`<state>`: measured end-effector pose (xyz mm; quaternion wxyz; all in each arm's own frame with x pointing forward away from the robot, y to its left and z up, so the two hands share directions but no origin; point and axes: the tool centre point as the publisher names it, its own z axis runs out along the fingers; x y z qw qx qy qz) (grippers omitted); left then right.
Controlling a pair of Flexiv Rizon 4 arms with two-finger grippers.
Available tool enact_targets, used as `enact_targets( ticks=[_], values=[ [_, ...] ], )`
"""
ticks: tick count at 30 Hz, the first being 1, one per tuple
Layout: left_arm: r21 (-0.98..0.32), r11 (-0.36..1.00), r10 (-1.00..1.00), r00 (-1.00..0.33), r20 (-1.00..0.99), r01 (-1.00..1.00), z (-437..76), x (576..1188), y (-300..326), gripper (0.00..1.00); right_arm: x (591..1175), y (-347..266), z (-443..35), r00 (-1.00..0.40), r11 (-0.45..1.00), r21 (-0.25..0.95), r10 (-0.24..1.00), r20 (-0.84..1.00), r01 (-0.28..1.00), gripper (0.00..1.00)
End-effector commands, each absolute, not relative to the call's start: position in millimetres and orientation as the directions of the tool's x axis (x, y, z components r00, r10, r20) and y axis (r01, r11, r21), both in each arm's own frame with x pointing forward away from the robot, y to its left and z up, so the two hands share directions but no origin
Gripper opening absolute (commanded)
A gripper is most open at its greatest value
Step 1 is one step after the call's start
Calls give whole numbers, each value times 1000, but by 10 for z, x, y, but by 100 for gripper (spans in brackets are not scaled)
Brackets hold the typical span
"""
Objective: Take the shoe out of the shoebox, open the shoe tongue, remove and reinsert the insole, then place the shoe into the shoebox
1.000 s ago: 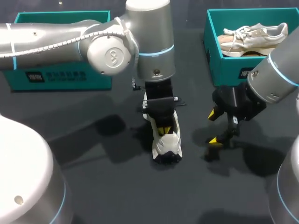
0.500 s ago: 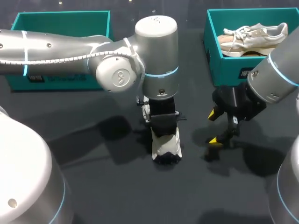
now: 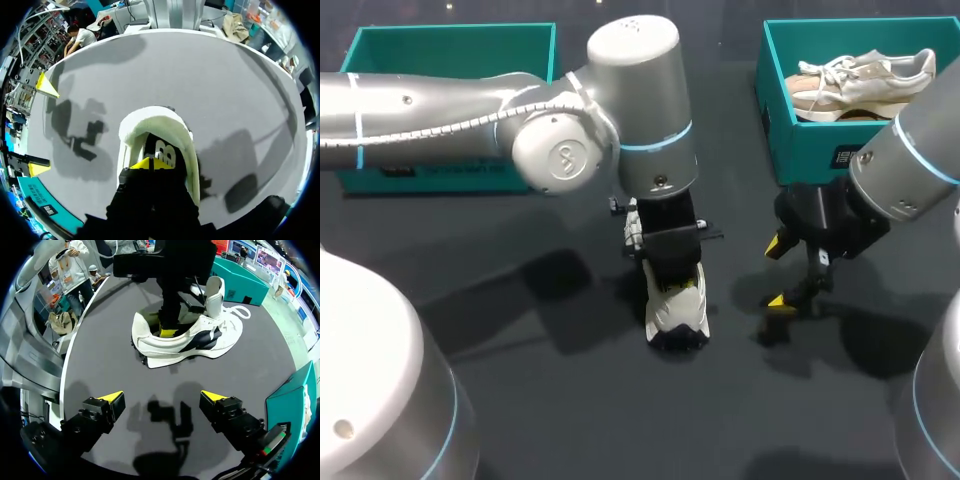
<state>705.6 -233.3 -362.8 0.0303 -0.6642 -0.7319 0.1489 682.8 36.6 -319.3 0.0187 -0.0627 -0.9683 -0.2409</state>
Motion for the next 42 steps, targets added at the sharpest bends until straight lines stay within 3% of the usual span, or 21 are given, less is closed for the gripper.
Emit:
enact_targets(
  ticks=[1, 10, 20, 26, 29, 35, 42],
  values=[
    [-260, 49, 983, -92, -160, 964, -3508, 6994, -2312, 0, 6813, 369, -3199, -991, 876, 463, 114, 64, 131, 100],
    [-341, -8, 988, -45, -145, 940, -3818, 6780, -2377, 0, 6813, 369, -3199, -991, 876, 463, 114, 64, 131, 100],
    [-198, 64, 991, -86, -105, 978, -4085, 6957, -2223, 0, 6813, 369, -3199, -991, 876, 463, 114, 64, 131, 100],
    [-123, 121, 977, -140, -160, 985, -3881, 7209, -2193, 0, 6813, 369, -3199, -991, 876, 463, 114, 64, 131, 100],
    [-149, 118, 972, -145, -184, 982, -3710, 7275, -2190, 0, 6813, 369, -3199, -991, 876, 463, 114, 64, 131, 100],
    [-167, 47, 985, -74, -153, 985, -3571, 7135, -2182, 0, 6813, 369, -3199, -991, 876, 463, 114, 64, 131, 100],
    [-140, -28, 998, 20, -59, 990, -3793, 6945, -2160, 0, 6813, 369, -3199, -991, 876, 463, 114, 64, 131, 100]
  ],
)
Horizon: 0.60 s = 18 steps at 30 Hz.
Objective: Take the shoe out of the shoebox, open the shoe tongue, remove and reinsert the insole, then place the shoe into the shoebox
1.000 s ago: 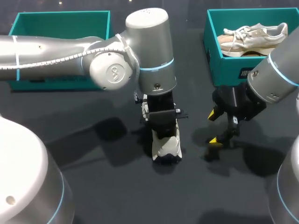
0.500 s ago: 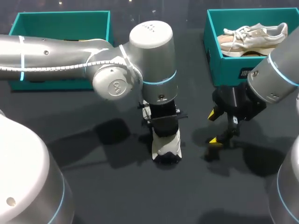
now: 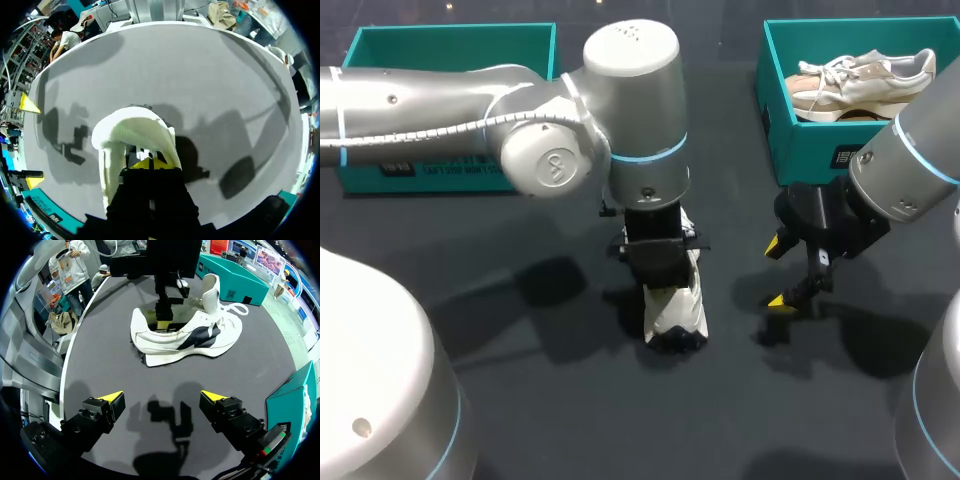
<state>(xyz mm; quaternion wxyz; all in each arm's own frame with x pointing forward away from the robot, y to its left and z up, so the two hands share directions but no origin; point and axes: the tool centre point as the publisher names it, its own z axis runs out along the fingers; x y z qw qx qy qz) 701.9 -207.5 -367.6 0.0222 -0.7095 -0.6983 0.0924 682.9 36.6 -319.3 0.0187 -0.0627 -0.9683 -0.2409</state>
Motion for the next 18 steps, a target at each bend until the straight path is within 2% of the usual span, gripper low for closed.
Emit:
enact_targets(
  ticks=[1, 10, 18],
  values=[
    [-138, -28, 999, 22, -46, 990, -3856, 6939, -2158, 0, 6813, 369, -3199, -991, 876, 463, 114, 64, 131, 100],
    [-63, 59, 998, -61, -31, 996, -4177, 7098, -2171, 0, 6813, 369, -3199, -991, 876, 463, 114, 64, 131, 100],
    [-51, 139, 975, -146, -169, 989, -3845, 7253, -2243, 0, 6813, 369, -3199, -991, 876, 463, 114, 64, 131, 100]
  ],
)
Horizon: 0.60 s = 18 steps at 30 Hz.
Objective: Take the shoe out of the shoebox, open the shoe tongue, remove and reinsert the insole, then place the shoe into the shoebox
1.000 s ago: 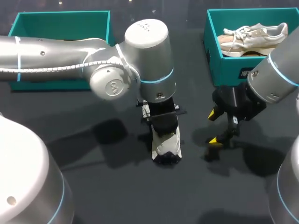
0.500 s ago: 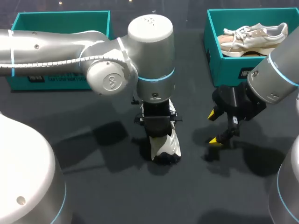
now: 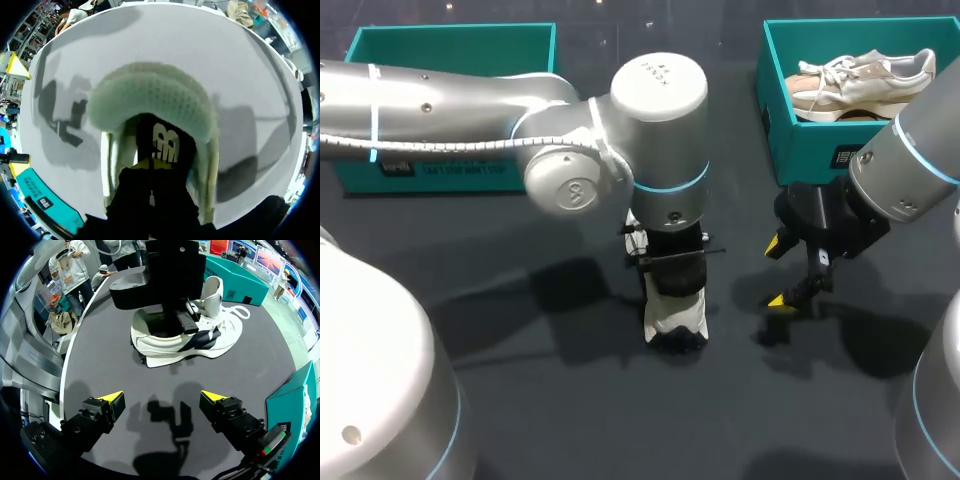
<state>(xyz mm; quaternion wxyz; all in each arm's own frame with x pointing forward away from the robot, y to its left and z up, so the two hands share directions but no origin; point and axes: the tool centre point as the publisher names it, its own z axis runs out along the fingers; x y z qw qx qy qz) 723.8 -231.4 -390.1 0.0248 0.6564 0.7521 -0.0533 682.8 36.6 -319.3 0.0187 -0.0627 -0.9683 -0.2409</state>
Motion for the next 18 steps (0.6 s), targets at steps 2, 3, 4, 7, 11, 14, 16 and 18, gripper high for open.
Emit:
enact_targets(
  ticks=[2, 3, 4, 7, 11, 14, 16, 18],
  values=[
    [-74, 132, 972, -144, -188, 988, -3733, 7246, -2253, 0, 6813, 369, -3199, -991, 876, 463, 114, 64, 131, 100],
    [-91, 122, 971, -138, -193, 988, -3684, 7225, -2255, 0, 6813, 369, -3199, -991, 876, 463, 114, 64, 131, 100],
    [-108, 111, 973, -130, -192, 988, -3648, 7196, -2258, 0, 6813, 369, -3199, -991, 876, 463, 114, 64, 131, 100],
    [-159, 62, 978, -92, -188, 985, -3593, 7059, -2268, 0, 6813, 369, -3199, -991, 876, 463, 114, 64, 131, 100],
    [-174, 19, 983, -50, -176, 985, -3666, 6860, -2306, 0, 6813, 369, -3199, -991, 876, 463, 114, 64, 131, 100],
    [-191, 13, 987, -43, -156, 982, -3803, 6798, -2336, 0, 6813, 369, -3199, -991, 876, 463, 114, 64, 131, 100],
    [-202, 17, 990, -45, -137, 979, -3912, 6799, -2347, 0, 6813, 369, -3199, -991, 876, 463, 114, 64, 131, 100],
    [-197, 20, 991, -45, -123, 980, -4017, 6802, -2334, 0, 6813, 369, -3199, -991, 876, 463, 114, 64, 131, 100]
  ],
)
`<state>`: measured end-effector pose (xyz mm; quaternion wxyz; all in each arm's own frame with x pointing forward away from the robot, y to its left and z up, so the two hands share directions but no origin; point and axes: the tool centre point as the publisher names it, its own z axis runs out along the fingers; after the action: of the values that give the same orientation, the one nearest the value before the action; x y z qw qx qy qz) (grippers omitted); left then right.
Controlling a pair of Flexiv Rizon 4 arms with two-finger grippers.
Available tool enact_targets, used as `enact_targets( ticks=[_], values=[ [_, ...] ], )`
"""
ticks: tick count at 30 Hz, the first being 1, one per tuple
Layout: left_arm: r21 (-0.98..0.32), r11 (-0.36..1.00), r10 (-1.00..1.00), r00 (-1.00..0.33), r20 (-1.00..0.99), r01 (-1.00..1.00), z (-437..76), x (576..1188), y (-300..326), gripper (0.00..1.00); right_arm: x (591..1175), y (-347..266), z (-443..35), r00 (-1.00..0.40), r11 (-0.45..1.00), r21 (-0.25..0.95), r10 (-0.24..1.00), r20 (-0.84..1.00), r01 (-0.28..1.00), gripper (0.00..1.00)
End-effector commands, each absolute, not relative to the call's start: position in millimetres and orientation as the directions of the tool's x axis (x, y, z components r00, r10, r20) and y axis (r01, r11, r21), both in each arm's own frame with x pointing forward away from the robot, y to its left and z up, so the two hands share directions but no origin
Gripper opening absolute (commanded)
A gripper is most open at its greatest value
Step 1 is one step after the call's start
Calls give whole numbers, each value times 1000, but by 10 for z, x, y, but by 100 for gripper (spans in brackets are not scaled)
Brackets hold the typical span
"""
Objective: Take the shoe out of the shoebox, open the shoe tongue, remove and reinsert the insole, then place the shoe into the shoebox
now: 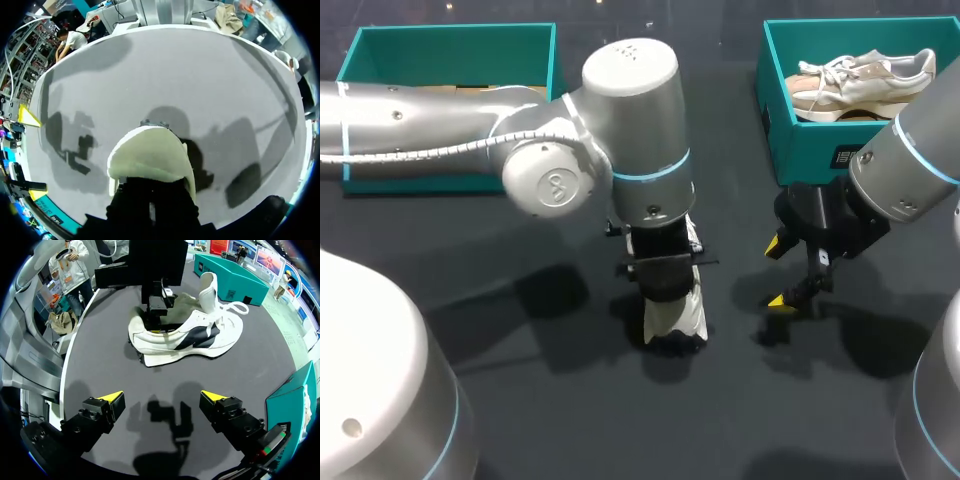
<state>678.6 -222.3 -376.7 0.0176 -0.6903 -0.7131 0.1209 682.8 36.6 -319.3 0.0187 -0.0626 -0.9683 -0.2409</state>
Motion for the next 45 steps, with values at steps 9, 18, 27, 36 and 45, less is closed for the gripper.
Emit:
enact_targets(
  ticks=[9, 18, 27, 36, 45],
  values=[
    [-99, 90, 990, -100, -102, 991, -4088, 7089, -2190, 0, 6813, 369, -3199, -991, 876, 463, 114, 64, 131, 100],
    [-67, 62, 982, -73, -176, 996, -3632, 7280, -2169, 0, 6813, 369, -3199, -991, 876, 463, 114, 64, 131, 100],
    [-2, -17, 981, 16, -191, 1000, -3334, 7321, -2290, 0, 6813, 369, -3199, -991, 876, 463, 114, 64, 131, 100],
    [69, 10, 990, -1, -138, 998, -3498, 7415, -2354, 0, 6813, 369, -3199, -991, 876, 463, 114, 64, 131, 100],
    [86, 55, 993, -46, -111, 995, -3488, 7484, -2270, 64, 6813, 369, -3199, -991, 876, 463, 114, 64, 131, 100]
  ],
)
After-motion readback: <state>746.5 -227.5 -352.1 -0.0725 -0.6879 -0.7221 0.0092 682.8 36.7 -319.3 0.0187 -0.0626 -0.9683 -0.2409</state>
